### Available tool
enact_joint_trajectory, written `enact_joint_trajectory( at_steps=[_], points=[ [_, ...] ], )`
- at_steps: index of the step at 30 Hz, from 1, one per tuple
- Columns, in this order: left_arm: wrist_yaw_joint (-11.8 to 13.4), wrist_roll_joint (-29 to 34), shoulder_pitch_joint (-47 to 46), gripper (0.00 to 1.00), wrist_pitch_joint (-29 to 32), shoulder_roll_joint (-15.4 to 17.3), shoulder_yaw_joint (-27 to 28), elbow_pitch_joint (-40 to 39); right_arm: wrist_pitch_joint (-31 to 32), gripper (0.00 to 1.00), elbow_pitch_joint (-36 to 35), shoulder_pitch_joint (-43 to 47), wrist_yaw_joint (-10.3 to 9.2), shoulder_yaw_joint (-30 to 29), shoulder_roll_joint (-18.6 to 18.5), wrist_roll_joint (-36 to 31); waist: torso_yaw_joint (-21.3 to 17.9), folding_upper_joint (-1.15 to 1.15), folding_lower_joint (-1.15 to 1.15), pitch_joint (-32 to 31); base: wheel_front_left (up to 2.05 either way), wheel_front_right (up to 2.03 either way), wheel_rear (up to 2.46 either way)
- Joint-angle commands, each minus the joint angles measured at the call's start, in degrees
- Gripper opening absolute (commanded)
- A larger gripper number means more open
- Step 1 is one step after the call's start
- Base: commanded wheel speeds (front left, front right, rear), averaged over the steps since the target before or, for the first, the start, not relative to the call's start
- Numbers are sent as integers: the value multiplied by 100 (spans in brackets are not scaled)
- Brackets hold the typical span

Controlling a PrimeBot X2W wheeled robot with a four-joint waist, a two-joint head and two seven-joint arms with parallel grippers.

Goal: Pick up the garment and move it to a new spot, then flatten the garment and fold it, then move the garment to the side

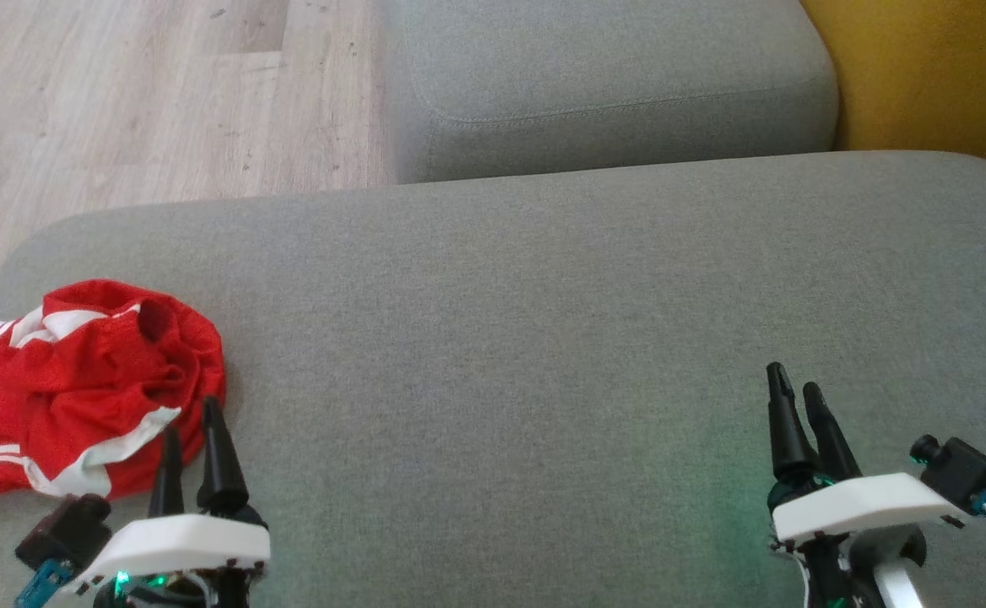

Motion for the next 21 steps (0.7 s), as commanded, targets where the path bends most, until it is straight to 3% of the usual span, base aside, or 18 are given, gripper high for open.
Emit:
enact_joint_trajectory(
  at_steps=[1, 21],
  points=[
    [13, 157, -175, 100, -77, 85, 41, -171, -67, 100, -224, -273, 25, 127, -37, -149, 0, 0, 0, -6, 0, 0, 0],
    [277, 1497, -114, 100, -397, 141, -223, -86, -388, 100, -120, -215, 32, 221, -43, -1352, -28, 0, 0, -105, 0, 0, 0]
  ],
)
